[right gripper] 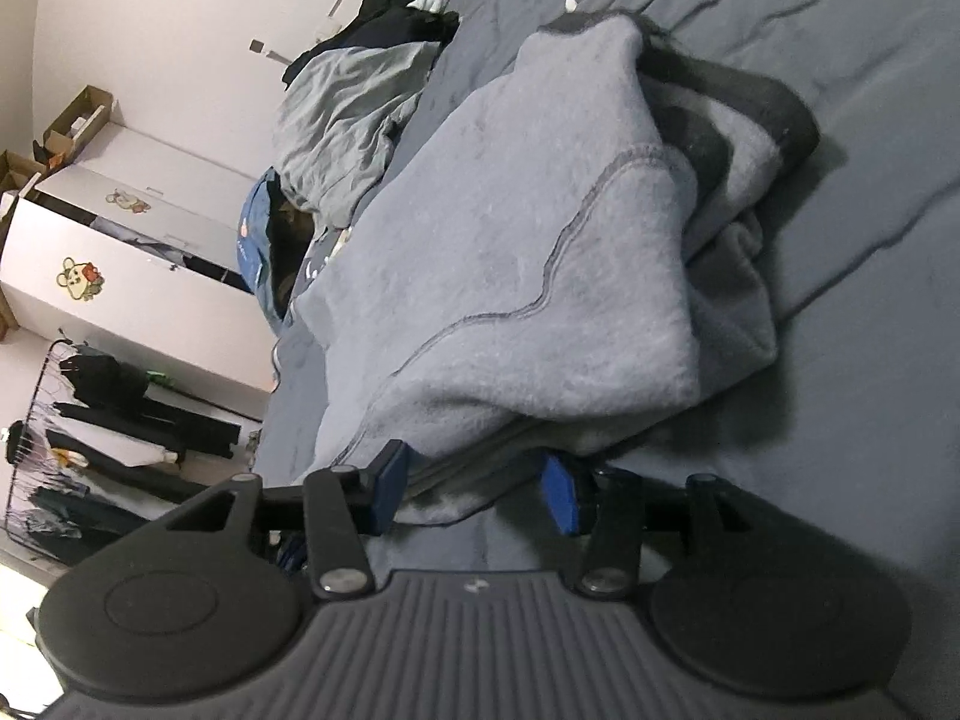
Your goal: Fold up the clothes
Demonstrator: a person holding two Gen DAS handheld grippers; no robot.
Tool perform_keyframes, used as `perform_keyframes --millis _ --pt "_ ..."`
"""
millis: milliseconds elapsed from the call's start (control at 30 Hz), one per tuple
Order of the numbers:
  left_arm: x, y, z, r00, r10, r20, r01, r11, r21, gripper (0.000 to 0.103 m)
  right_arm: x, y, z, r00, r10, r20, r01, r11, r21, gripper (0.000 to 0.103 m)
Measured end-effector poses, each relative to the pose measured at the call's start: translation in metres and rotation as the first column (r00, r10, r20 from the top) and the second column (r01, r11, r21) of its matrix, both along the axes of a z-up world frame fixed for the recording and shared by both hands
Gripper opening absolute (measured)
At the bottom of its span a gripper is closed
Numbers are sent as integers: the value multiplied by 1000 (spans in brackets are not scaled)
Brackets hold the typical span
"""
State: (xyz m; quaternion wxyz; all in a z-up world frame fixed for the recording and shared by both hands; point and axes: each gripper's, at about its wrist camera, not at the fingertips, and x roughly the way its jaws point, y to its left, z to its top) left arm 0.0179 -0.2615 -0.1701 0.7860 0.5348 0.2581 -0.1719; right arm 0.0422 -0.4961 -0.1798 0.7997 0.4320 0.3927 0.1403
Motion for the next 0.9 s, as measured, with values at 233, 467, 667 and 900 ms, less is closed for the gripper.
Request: perform_keyframes --millis 233,467,667,900 --pt "-18 7 20 999 -26 -32 23 995 -96 4 -2 -6 4 999 -25 -19 25 1000 -6 48" --pt "-37 -2 35 991 -135 15 135 971 -195 52 -6 -13 9 998 -50 -47 50 999 -15 48" --pt "-22 -4 45 993 -113 33 118 947 -299 53 -24 -26 30 995 -70 -66 72 997 22 48" --pt "-5 -16 42 995 -102 4 97 937 -335 21 -27 -68 56 982 -190 -5 190 979 76 52"
